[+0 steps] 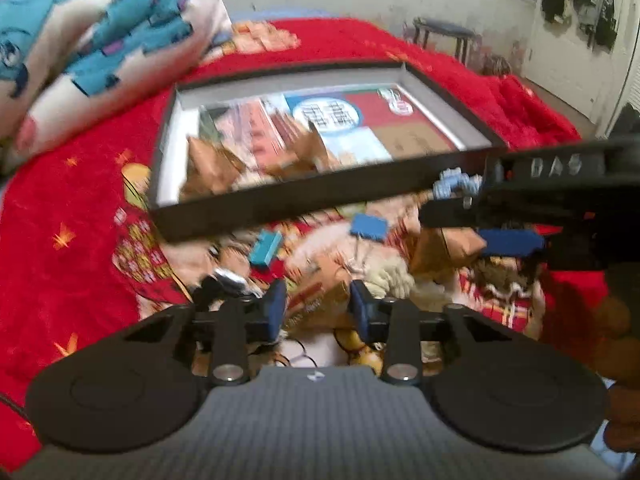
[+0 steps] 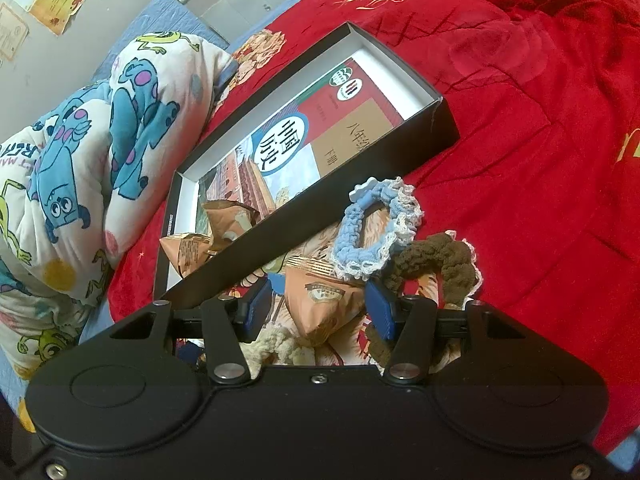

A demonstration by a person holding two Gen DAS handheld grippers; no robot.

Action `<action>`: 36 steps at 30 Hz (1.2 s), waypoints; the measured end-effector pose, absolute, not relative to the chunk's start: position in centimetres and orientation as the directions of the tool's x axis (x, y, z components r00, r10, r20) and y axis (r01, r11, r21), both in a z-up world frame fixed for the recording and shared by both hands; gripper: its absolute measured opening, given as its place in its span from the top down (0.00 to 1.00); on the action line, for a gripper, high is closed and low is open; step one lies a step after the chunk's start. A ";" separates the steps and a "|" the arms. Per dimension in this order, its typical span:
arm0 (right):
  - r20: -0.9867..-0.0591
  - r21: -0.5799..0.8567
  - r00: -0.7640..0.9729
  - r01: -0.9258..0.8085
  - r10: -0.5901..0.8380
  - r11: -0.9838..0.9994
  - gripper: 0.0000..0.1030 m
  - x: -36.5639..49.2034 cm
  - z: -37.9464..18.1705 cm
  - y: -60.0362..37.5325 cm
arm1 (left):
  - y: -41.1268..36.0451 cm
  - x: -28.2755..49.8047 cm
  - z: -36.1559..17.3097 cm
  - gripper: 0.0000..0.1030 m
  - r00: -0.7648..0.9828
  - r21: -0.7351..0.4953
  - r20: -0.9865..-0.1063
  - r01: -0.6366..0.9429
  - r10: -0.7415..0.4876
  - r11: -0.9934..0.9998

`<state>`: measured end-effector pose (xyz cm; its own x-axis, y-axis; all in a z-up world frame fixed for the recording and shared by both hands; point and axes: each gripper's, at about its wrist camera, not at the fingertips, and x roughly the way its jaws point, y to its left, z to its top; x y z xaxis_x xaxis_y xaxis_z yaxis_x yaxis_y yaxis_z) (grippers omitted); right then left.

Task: Organize objects
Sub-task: 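Close the right gripper on a Choco Magic candy while the left gripper grasps another candy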

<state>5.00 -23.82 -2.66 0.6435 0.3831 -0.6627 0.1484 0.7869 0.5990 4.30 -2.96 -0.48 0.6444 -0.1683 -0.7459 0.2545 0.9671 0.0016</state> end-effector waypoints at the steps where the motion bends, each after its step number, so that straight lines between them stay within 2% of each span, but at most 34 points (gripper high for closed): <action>1: -0.662 0.600 0.644 0.149 0.383 0.786 0.50 5.0 -2.7 -23.8 | -3.1 4.2 -0.7 0.63 0.648 0.009 -0.743 0.258 -0.166 0.966; 16: -0.706 0.527 0.619 0.134 0.345 0.839 0.50 5.6 -3.1 -22.0 | -4.3 4.1 -1.1 0.63 0.666 0.085 -0.735 0.275 -0.126 0.958; 18: -0.709 0.518 0.620 0.133 0.337 0.845 0.52 5.6 -3.2 -21.8 | -4.2 4.1 -1.0 0.64 0.664 0.079 -0.737 0.268 -0.125 0.960; 19: -0.713 0.508 0.620 0.136 0.327 0.851 0.57 5.6 -3.2 -21.7 | -4.2 4.2 -1.0 0.64 0.663 0.075 -0.738 0.264 -0.124 0.962; 26: -0.721 0.478 0.633 0.159 0.282 0.864 0.64 5.1 -3.0 -21.0 | -4.0 3.9 -0.6 0.65 0.671 0.060 -0.732 0.235 -0.117 0.970; 36: -0.692 0.530 0.643 0.145 0.328 0.835 0.68 4.4 -2.3 -21.5 | -3.9 3.9 0.0 0.67 0.669 0.066 -0.737 0.217 -0.099 0.974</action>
